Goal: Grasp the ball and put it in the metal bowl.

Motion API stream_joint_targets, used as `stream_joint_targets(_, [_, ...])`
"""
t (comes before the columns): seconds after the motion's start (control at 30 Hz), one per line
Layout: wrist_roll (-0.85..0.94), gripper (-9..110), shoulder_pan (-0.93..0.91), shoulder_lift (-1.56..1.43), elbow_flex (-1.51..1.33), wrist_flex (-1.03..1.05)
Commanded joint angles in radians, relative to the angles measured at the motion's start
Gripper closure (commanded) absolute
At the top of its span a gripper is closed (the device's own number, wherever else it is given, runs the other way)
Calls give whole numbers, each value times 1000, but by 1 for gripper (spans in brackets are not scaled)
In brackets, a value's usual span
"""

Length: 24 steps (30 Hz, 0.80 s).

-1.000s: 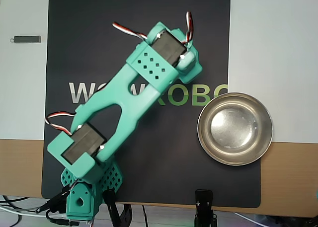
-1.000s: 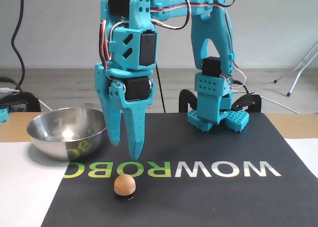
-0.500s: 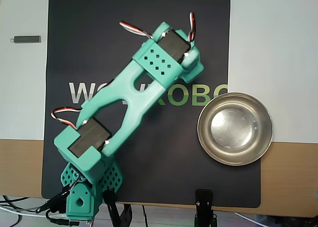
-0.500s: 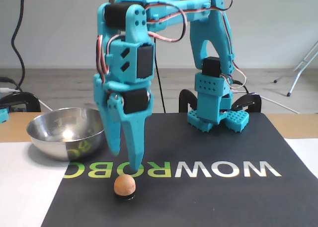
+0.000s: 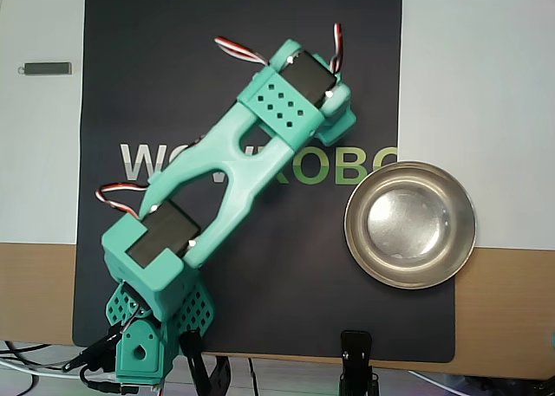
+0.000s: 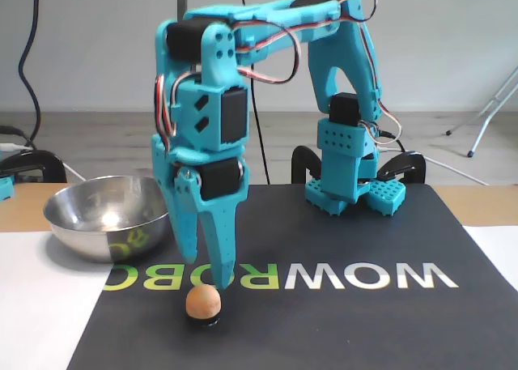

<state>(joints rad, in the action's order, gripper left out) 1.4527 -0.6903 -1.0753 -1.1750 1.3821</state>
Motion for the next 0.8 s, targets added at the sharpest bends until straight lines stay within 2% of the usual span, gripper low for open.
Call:
stream_joint_targets(0.0, [6, 26, 0, 2, 41, -5])
stream_joint_targets(0.77, [6, 26, 0, 63, 77, -6])
